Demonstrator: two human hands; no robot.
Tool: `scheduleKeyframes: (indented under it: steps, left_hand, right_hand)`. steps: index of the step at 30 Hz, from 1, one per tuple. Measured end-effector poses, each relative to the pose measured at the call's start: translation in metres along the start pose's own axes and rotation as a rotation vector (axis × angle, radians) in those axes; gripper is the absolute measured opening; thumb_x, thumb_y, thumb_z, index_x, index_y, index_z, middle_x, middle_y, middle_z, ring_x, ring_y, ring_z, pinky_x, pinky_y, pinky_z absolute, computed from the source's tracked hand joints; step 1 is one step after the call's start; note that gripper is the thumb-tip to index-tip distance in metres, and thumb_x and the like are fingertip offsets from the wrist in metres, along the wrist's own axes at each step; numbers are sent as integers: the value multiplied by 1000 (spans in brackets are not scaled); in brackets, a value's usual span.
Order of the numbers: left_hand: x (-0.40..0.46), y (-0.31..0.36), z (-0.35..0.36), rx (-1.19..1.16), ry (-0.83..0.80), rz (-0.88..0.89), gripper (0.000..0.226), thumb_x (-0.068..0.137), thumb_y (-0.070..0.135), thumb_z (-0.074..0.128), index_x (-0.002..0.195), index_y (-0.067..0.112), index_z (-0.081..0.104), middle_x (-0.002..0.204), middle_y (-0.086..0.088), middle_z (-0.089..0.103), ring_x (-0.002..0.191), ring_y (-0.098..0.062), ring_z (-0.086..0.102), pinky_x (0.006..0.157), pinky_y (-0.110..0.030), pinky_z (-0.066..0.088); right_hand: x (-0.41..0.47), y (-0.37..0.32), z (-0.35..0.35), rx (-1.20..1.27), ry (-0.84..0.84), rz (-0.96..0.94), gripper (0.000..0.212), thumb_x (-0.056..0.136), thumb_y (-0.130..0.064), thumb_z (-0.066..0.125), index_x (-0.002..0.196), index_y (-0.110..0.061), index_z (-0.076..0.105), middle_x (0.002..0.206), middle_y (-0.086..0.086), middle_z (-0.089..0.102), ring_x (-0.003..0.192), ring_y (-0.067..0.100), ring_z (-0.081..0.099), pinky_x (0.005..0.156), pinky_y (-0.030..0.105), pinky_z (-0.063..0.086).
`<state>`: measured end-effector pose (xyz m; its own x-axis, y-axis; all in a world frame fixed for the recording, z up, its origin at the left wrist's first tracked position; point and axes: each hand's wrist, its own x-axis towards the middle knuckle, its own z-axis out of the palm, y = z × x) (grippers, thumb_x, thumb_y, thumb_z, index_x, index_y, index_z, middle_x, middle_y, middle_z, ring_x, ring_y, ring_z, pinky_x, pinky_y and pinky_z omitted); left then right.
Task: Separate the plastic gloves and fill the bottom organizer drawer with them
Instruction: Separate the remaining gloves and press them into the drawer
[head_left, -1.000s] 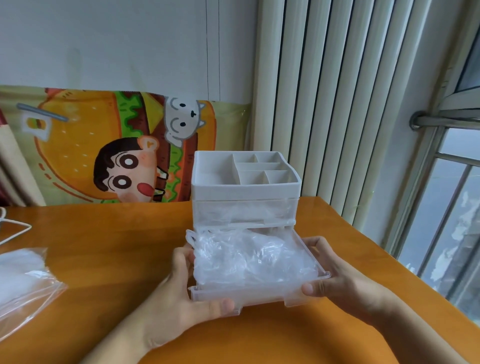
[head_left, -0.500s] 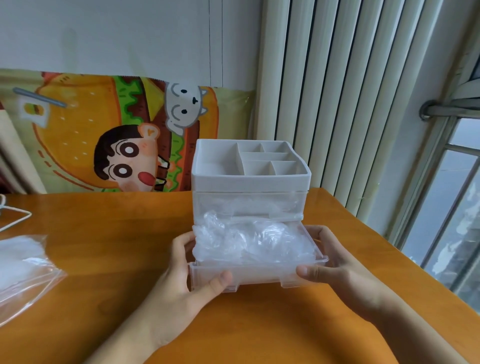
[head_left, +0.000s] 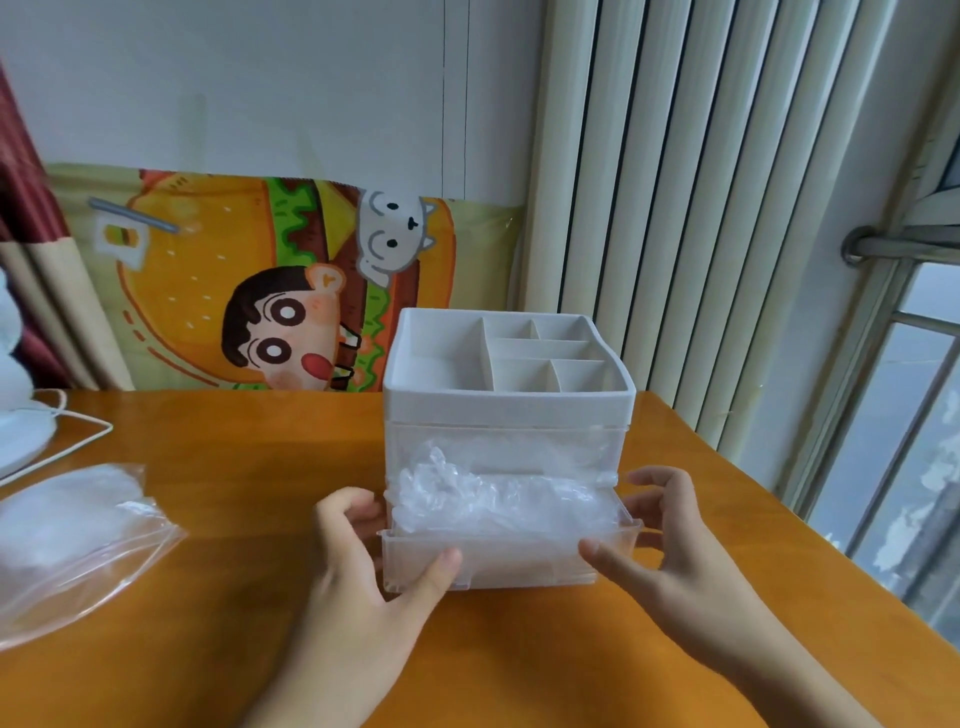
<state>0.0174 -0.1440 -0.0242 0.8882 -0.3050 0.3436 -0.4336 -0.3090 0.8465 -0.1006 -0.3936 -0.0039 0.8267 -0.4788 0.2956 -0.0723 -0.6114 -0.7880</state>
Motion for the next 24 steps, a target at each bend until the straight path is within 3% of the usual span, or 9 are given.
scheduleKeyframes:
  steps: [3,6,8,11,14,16,19,22,24]
  left_hand:
    - [-10,16,-6,342,172,441,64,80,25,81,135,20,48,137,0,47,119,-17,54,89,-17,50]
    - [-12,31,-1,653,95,718,51,88,1,50,133,21,63,139,0,56,125,-23,56,83,-33,59]
    - [-7,30,2,737,-60,683,53,86,10,46,134,20,65,139,1,60,125,-22,60,87,-34,59]
    - [-3,34,6,775,-227,563,47,89,32,69,134,19,65,135,0,66,119,-22,68,92,-34,58]
    - [0,49,7,864,-304,493,52,106,49,33,149,23,42,149,6,48,137,-18,49,113,-32,43]
    - [2,55,6,822,-232,555,52,108,53,17,149,27,36,148,9,42,138,-13,41,117,-29,36]
    - [9,64,6,782,-180,522,46,108,51,14,128,33,51,128,13,58,119,-9,54,99,-24,43]
    - [16,71,7,778,-147,419,28,110,40,25,105,33,52,101,13,68,90,-10,66,67,-22,46]
    - [20,76,10,792,-137,338,26,109,38,32,91,32,49,81,12,61,70,-10,60,52,-21,35]
  right_hand:
    - [-17,-11,6,-347,181,-340,67,89,-50,76,142,-35,37,133,-19,45,123,-5,45,93,12,43]
    - [-19,-26,14,-620,110,-652,45,95,-26,73,136,-29,56,132,-11,54,121,11,52,92,23,48]
    - [-15,-30,20,-691,3,-709,32,98,-27,64,131,-29,61,127,-13,60,119,13,56,95,29,50]
    - [-9,-33,20,-689,-62,-643,30,104,-41,48,129,-32,62,128,-19,63,118,9,59,97,26,51]
    - [-1,-38,18,-744,-116,-566,41,105,-55,32,121,-33,62,122,-19,64,110,9,61,89,26,52]
    - [4,-45,18,-745,-155,-531,46,105,-58,22,105,-33,61,101,-16,62,91,12,59,76,27,50]
    - [10,-55,19,-682,-156,-486,48,109,-52,22,76,-26,47,73,-6,51,64,19,49,54,28,35]
    - [8,-62,22,-782,-108,-481,41,110,-40,29,73,-25,41,65,-5,49,53,19,43,48,26,22]
    - [4,-64,25,-845,-40,-496,33,105,-33,40,72,-27,40,60,-7,46,47,17,40,45,26,21]
